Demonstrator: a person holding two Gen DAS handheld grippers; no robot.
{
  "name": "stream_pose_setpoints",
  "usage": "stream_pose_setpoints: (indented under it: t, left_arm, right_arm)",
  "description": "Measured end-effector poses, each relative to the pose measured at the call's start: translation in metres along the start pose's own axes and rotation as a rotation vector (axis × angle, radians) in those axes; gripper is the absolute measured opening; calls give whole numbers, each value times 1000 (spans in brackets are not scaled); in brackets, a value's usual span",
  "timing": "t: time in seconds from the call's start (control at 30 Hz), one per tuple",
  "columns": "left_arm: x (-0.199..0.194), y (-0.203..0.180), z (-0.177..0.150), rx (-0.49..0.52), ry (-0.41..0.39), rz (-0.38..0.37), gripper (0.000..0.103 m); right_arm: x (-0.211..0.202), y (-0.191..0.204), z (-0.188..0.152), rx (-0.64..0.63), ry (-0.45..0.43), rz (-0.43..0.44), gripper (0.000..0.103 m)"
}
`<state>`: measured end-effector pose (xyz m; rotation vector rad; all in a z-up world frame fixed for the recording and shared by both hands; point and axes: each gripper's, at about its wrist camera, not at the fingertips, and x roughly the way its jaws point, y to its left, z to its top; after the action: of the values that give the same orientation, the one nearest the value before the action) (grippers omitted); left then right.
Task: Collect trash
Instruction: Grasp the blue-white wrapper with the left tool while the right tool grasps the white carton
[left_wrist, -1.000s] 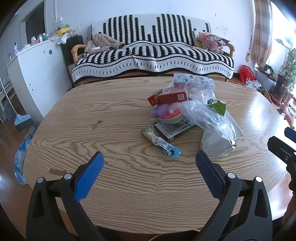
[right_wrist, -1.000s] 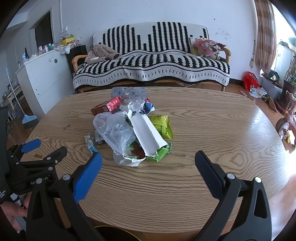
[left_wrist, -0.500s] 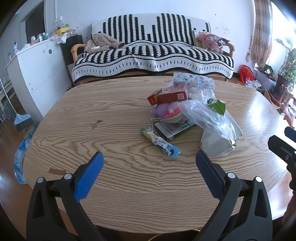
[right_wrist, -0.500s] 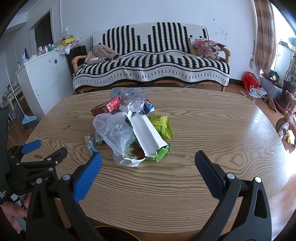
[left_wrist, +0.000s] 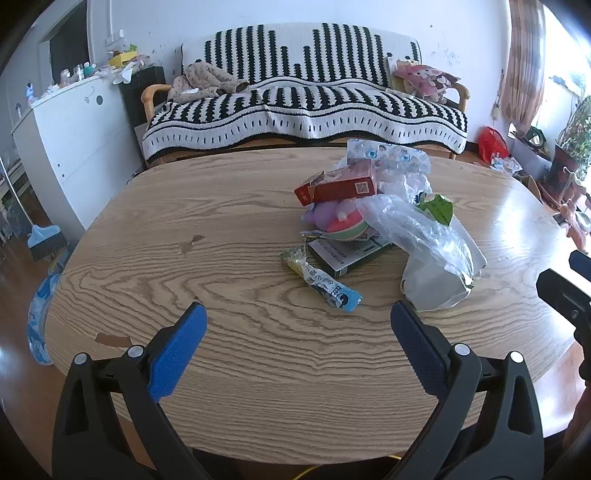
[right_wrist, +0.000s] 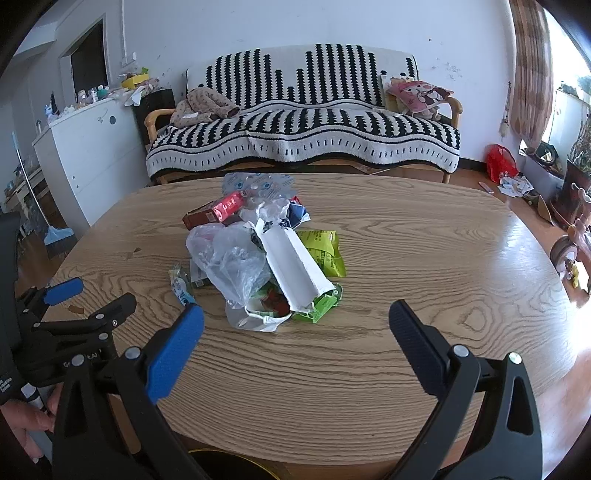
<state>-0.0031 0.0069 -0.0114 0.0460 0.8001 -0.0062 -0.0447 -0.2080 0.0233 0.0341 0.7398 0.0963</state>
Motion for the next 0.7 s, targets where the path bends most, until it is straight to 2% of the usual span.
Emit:
stream_pose_setpoints:
  t: [0.1, 0.2, 0.27, 0.4, 0.6, 0.7]
  left_arm:
    - [13, 0, 2, -6, 36, -3, 97]
    - [36, -1, 10, -23, 84, 8, 97]
    - [53, -6, 14, -19, 107, 24, 97]
    - [88, -11, 15, -51, 179, 10, 97]
    - [116, -11, 13, -134, 234, -8, 97]
    - [124, -16, 14, -141, 239, -17, 97]
  right_arm:
    - [12, -13, 6, 44, 38, 65, 97]
    - [32, -34, 20, 94, 57, 51, 97]
    - [52, -47, 30, 109, 84, 41, 93]
    - [97, -63, 34, 153, 172, 80, 87]
    - [141, -50, 21, 155, 275, 153, 83]
    - [149, -40, 16, 133, 295, 166, 71]
